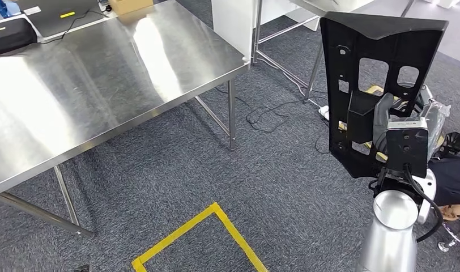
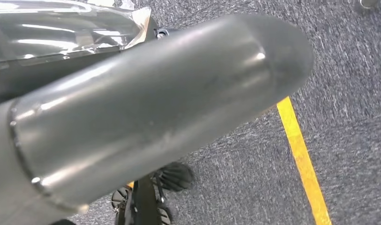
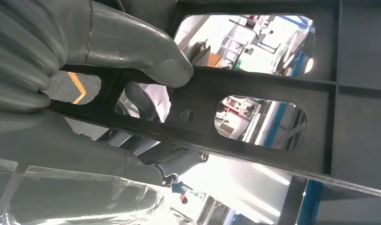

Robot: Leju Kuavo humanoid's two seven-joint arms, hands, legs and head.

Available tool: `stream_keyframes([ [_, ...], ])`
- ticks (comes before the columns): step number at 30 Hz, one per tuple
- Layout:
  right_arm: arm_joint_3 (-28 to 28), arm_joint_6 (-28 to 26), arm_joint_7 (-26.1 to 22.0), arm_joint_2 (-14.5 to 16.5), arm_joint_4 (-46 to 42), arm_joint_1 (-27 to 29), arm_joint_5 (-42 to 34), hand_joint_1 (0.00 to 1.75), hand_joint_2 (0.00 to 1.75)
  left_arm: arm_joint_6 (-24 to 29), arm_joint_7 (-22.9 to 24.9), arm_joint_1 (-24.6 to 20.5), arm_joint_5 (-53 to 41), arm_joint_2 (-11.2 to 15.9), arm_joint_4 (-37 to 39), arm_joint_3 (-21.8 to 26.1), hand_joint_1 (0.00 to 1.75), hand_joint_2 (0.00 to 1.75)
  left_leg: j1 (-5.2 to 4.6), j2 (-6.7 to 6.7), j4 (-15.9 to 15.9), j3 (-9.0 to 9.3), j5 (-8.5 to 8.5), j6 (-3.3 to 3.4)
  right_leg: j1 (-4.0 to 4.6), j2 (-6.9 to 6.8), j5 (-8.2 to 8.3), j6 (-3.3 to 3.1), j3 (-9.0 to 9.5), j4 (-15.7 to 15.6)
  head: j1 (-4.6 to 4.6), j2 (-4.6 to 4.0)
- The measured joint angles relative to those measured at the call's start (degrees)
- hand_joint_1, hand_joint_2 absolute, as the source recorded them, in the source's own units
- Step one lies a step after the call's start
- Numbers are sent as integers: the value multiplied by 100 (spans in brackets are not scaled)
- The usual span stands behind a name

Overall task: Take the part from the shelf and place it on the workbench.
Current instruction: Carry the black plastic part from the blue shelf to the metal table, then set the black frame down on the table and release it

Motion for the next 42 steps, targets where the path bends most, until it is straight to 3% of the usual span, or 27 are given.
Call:
stream_keyframes([
  [1,-3,0,-1,-1,-3,-1,0,175,175,-2,1,-6,-2,3,0,0,0,0,-25,50,-158,76,31,31,17,-38,-13,23,6,1,3,0],
  [3,-8,0,-2,2,-10,-3,1,175,175,-6,3,-7,-3,5,0,0,0,0,-56,-30,-208,75,26,94,28,-125,-28,76,26,-17,13,0],
  [5,-10,-1,-5,3,-28,-1,1,175,175,-11,7,2,-5,3,0,0,0,0,-33,-126,-267,114,64,172,4,-57,-91,121,2,60,19,0],
  [6,-12,-2,-8,-1,-40,0,0,175,175,-14,9,0,-7,2,-1,1,0,0,-14,-171,-299,139,86,208,-2,54,-185,123,-77,236,26,0],
  [8,-20,-5,-13,-18,-54,14,-1,175,175,-30,13,-18,-11,-1,-2,2,0,0,5,-278,-319,158,101,249,-13,290,-493,90,-435,963,53,0],
  [10,-35,-7,-14,-29,-56,51,-1,175,175,-52,16,-24,-15,-3,-2,2,0,0,2,-410,-316,159,98,254,-16,350,-700,98,-799,1642,66,0],
  [11,-41,-7,-14,-30,-56,68,0,175,175,-63,19,-22,-17,-5,-1,2,0,0,2,-477,-313,162,97,253,-19,355,-668,132,-846,1690,67,0],
  [12,-44,-7,-14,-31,-58,76,0,175,175,-72,23,-19,-19,-7,-1,2,0,0,4,-545,-308,169,94,248,-27,366,-542,179,-772,1485,68,0],
  [14,-46,-5,-10,-34,-68,76,1,175,175,-84,34,-19,-26,-12,-2,2,0,0,2,-675,-278,173,74,216,-60,503,-180,262,-409,653,75,0],
  [16,-47,3,4,-38,-81,76,5,175,175,-84,48,-16,-35,-9,-2,2,0,0,-9,-779,-236,143,48,162,-76,627,34,239,-147,98,73,0],
  [18,-52,11,21,-39,-86,74,12,175,175,-84,57,7,-42,-5,-1,2,0,0,-1,-855,-229,108,48,103,-50,593,68,148,-106,32,67,0],
  [19,-55,14,26,-36,-88,67,16,175,175,-84,59,20,-44,-4,0,2,0,0,12,-854,-223,98,42,78,-50,557,77,111,-104,25,66,0],
  [21,-58,19,34,-27,-100,51,26,175,175,-84,63,26,-48,-2,0,2,0,0,12,-672,-22,9,-95,20,-65,474,80,38,-81,6,43,0],
  [23,-67,24,39,-24,-114,47,33,175,175,-83,63,11,-51,4,0,3,0,0,11,-403,612,-290,-430,-32,-58,380,62,-10,-57,1,11,0],
  [24,-73,25,39,-23,-117,51,33,175,175,-84,63,6,-52,4,0,2,0,0,20,-334,1000,-488,-592,-49,-46,328,54,-22,-52,2,2,0],
  [25,-79,26,39,-23,-117,57,33,175,175,-86,63,6,-54,1,0,2,0,0,28,-304,1285,-644,-677,-58,-37,277,47,-30,-48,2,3,0],
  [26,-84,26,39,-23,-117,63,33,175,175,-89,63,10,-55,-3,0,2,0,0,33,-291,1385,-711,-658,-58,-29,227,40,-38,-44,3,1,0],
  [27,-87,26,39,-22,-118,69,33,175,175,-91,63,13,-55,-4,0,2,0,0,36,-276,1243,-653,-530,-46,-23,178,32,-43,-36,3,1,0],
  [29,-89,26,39,-20,-128,73,33,175,175,-93,63,10,-55,4,-1,2,0,0,20,-149,477,-263,-157,11,-10,90,14,-50,-7,2,-2,0],
  [31,-92,25,38,-19,-147,69,37,175,175,-93,62,-1,-58,11,-3,2,0,0,-27,-26,-105,42,29,76,21,26,-10,-24,8,1,3,0],
  [34,-94,20,35,-14,-174,78,48,175,175,-99,57,5,-63,14,-5,6,0,0,-61,-85,-222,87,42,151,32,-41,-32,52,16,-12,8,0],
  [36,-95,14,26,-10,-206,81,38,175,175,-110,52,8,-62,8,-7,10,0,0,-36,-134,-294,131,82,219,18,71,-117,91,-49,131,16,0],
  [38,-97,9,13,-20,-228,86,15,175,175,-116,45,-7,-62,-3,-8,13,0,0,-14,-176,-331,159,103,261,3,265,-377,74,-335,711,39,0],
  [40,-101,7,7,-30,-232,117,-4,175,175,-120,43,-17,-62,-8,-9,15,0,0,-11,-236,-329,158,101,273,0,340,-643,64,-736,1475,51,0],
  [41,-103,6,6,-31,-231,135,-11,175,175,-122,42,-16,-62,-11,-9,17,0,0,-11,-268,-327,159,99,273,-2,346,-670,87,-847,1654,53,0],
  [42,-104,6,4,-33,-232,147,-14,175,175,-126,42,-14,-62,-14,-9,18,0,0,-9,-300,-324,164,97,269,-7,348,-596,128,-840,1591,54,0],
])
